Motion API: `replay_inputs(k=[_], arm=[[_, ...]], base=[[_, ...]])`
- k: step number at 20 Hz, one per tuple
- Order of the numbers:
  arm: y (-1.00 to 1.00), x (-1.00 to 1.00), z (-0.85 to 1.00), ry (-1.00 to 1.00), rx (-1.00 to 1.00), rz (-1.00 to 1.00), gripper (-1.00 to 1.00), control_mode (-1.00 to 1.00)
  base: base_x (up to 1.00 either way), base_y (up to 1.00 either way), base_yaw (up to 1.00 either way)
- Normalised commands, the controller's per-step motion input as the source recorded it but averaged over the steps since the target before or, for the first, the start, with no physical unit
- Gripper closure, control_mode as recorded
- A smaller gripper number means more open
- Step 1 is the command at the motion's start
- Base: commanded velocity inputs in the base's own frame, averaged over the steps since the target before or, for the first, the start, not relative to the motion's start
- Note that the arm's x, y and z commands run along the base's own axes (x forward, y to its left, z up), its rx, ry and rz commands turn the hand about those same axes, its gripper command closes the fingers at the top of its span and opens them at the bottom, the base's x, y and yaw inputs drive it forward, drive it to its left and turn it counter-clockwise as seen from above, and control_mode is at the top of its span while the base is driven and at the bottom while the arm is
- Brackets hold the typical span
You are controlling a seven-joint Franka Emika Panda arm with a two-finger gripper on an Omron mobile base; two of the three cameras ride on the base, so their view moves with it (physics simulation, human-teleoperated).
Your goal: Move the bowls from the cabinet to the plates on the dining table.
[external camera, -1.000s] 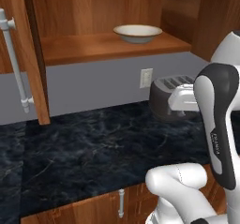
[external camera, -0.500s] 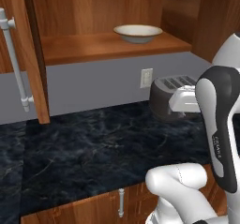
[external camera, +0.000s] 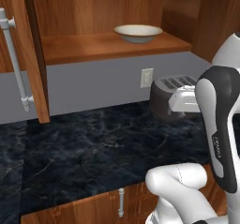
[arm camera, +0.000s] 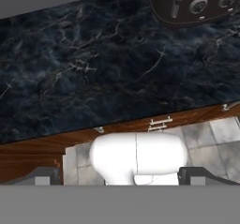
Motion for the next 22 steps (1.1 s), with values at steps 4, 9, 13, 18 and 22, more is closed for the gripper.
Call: replay_inputs(k=[4,9,13,18,22], arm=[[0.0,0.0,0.06,-0.13,0.0,-0.01,-1.0,-1.0],[0.03,0.0,0.28,-0.26,0.0,-0.01,-1.0,-1.0],[0.0,-0.03,0.49,-0.04,0.0,0.0,-1.0,-1.0],[0.0,-0.08,0.82,-0.12,0.01,0.0,-1.0,-1.0],[0.0,0.0,0.64,-0.15,0.02,-0.06,-1.0,-1.0]], base=[[0.0,0.0,0.0],[0.0,0.0,0.0],[0.0,0.0,0.0],[0.0,0.0,0.0],[0.0,0.0,0.0]])
